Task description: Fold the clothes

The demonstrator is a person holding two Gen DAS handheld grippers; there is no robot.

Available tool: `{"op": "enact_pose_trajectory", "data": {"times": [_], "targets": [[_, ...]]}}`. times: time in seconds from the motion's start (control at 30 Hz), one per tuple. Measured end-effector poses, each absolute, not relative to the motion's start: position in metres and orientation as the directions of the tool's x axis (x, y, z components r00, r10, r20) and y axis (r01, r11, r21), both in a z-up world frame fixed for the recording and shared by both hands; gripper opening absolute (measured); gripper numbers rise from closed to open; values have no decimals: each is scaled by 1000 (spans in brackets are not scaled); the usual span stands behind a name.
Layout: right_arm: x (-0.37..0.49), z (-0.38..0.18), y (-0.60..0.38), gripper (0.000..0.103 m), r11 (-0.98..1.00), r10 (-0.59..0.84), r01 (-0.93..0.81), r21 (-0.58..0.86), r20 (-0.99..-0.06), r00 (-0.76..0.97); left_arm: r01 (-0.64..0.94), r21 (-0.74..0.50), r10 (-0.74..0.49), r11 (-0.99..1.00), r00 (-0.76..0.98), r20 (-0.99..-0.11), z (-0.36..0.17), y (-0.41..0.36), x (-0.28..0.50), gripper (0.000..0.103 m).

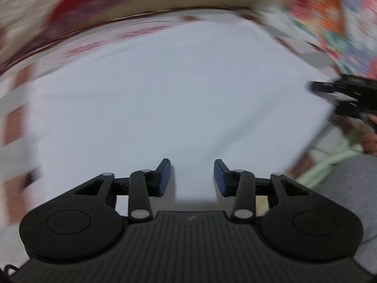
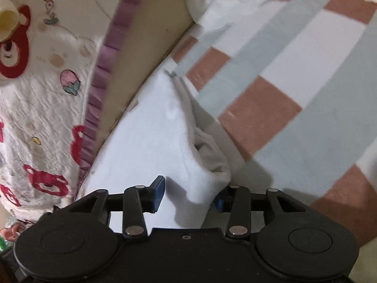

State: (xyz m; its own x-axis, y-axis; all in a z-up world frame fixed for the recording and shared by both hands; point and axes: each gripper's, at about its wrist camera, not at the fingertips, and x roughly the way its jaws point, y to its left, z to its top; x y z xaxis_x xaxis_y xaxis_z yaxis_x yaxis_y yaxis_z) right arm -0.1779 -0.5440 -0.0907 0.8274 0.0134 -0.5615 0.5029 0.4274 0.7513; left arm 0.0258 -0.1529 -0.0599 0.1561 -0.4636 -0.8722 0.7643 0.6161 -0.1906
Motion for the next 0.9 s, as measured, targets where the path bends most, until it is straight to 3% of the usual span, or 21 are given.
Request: {"op": "enact_pose_trajectory", "data": {"times": [0.07, 0.13, 0.17, 0.27, 0.47, 0.67, 0.9], "targets": [[-174, -93, -549, 55, 383, 30, 491, 782, -542, 840, 697, -215, -450, 684, 171, -876, -65, -129, 38, 40], [-169, -93, -548, 19, 359, 46, 461, 812, -509, 860, 622, -238, -436, 746, 185, -881, -71, -105, 51, 37], [-167, -87, -546, 13, 366, 48, 432, 824, -480, 876, 598, -260, -442, 758, 179, -879, -71, -97, 54, 38], [-160, -55, -534, 12, 453, 52, 320, 832, -383, 922, 548, -341, -488, 764, 143, -861, -65, -78, 62, 42], [-109, 34, -486, 12, 702, 239, 91, 706, -354, 904, 420, -520, -614, 744, 122, -780, -44, -28, 90, 42], [-33, 72, -409, 12, 783, 441, -114, 611, -418, 794, 402, -591, -688, 699, 153, -710, -44, -24, 103, 42], [23, 23, -318, 13, 834, 491, -156, 529, -584, 646, 278, -717, -768, 639, 174, -617, -66, 0, 128, 43]]}}
